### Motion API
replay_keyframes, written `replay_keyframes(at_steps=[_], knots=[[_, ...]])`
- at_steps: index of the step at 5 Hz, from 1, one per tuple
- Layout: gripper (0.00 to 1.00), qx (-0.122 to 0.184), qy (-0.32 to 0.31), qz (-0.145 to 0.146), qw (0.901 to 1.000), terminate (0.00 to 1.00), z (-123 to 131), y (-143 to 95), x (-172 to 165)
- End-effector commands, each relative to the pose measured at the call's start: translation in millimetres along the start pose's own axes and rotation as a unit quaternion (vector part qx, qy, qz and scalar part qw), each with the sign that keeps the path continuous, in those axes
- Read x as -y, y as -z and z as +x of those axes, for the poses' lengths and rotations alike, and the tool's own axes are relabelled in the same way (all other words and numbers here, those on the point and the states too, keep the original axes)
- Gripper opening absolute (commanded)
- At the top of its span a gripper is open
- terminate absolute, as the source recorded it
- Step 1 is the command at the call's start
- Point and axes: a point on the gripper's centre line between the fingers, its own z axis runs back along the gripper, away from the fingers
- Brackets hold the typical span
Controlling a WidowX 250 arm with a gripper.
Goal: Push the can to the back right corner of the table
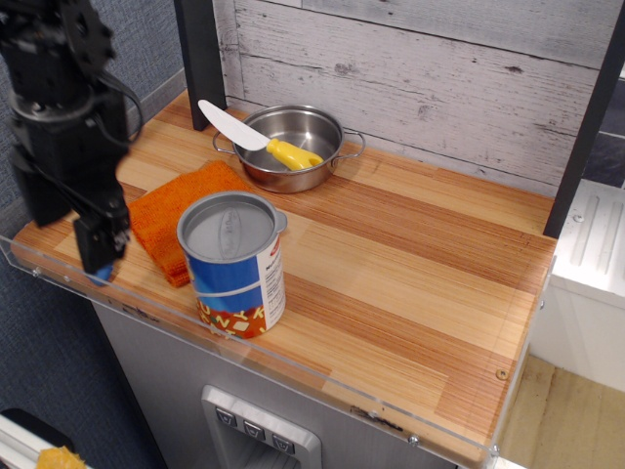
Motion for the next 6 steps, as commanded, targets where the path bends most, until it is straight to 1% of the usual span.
replay_keyframes(at_steps=[1, 2, 4, 5, 6], knots=[[1.0, 0.032, 0.129, -0.046, 0.99, 0.0, 5, -6, 20], [1.0, 0.036, 0.161, -0.056, 0.9847, 0.0, 10, -2, 29], [1.0, 0.041, 0.221, -0.049, 0.9732, 0.0, 24, 3, 50], [1.0, 0.049, 0.235, -0.053, 0.9694, 0.0, 37, 3, 57], [1.0, 0.072, 0.229, -0.045, 0.9698, 0.0, 51, -1, 61]])
